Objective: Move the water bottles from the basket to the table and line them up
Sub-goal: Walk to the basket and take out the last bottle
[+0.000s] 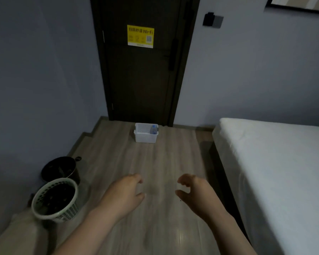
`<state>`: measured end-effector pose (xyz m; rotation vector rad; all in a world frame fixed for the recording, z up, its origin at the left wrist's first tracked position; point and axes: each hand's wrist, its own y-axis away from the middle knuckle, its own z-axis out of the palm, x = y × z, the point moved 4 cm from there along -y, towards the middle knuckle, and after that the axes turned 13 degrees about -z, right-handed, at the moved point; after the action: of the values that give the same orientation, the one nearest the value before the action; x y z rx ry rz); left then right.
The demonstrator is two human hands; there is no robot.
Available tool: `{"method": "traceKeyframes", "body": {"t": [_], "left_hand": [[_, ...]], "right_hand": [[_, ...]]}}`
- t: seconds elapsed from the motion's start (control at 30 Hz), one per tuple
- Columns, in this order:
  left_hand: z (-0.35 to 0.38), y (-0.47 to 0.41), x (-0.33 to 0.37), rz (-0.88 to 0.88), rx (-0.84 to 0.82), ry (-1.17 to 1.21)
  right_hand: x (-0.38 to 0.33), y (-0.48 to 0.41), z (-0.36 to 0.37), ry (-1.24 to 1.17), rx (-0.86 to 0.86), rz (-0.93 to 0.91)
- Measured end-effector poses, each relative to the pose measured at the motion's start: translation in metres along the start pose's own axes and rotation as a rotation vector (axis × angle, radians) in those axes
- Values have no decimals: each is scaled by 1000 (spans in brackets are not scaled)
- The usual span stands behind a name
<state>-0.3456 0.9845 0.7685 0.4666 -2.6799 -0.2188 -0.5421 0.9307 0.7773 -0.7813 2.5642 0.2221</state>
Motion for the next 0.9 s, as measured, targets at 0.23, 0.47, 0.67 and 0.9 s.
{"method": "traceKeyframes", "body": {"t": [0.23, 0.47, 0.67, 0.9], "left_hand": [[-18, -137, 22, 11, -33, 26], [-32, -286, 59, -37, 9, -17], [-58, -395, 89, -123, 19, 10], [-70, -501, 88, -143, -14, 59]], "right_hand": [[50, -122, -14, -15, -25, 27], [131, -271, -38, -31, -33, -1], [176, -388, -69, -16, -55, -69], [206, -501, -70, -18, -125, -93]]}}
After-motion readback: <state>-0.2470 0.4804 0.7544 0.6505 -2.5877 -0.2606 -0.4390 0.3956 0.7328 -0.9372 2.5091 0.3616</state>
